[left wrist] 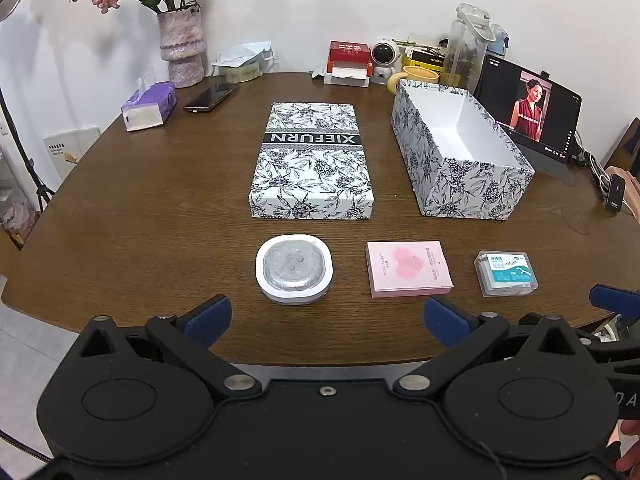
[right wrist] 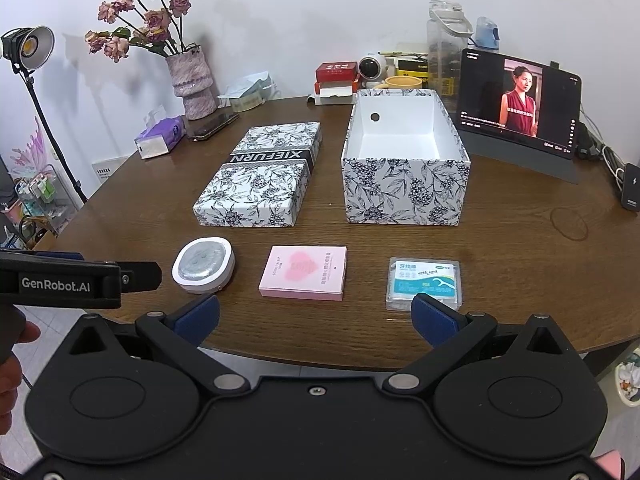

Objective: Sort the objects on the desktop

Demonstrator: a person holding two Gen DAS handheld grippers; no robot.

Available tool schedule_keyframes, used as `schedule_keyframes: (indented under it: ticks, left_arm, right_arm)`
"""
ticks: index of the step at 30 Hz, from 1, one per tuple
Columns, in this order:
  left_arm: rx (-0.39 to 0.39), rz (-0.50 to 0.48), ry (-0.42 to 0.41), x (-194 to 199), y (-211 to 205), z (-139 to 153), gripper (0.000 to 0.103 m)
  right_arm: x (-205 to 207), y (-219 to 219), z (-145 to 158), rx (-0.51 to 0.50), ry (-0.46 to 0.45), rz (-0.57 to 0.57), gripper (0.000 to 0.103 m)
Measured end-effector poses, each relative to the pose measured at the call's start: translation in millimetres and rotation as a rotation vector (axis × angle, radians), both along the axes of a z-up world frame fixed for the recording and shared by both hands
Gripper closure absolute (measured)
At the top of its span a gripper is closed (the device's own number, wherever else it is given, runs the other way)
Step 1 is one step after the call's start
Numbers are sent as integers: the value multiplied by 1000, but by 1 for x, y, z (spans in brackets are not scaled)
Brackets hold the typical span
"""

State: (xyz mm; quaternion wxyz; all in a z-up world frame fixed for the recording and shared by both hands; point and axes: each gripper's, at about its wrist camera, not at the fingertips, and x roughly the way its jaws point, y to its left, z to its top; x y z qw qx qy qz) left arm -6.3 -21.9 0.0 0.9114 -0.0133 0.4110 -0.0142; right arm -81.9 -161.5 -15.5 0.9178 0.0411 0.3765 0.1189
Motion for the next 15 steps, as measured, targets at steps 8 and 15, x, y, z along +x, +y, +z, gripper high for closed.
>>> schedule_keyframes:
  ticks: [8,15]
  left_arm:
    - [3,-3,6,7,-5,-1,0]
    - [14,13,17,16,-5,-1,0]
  right_arm:
    - [8,-3,-1,-3,9,6,0]
    - [18,-3,-5,-4,31,18,0]
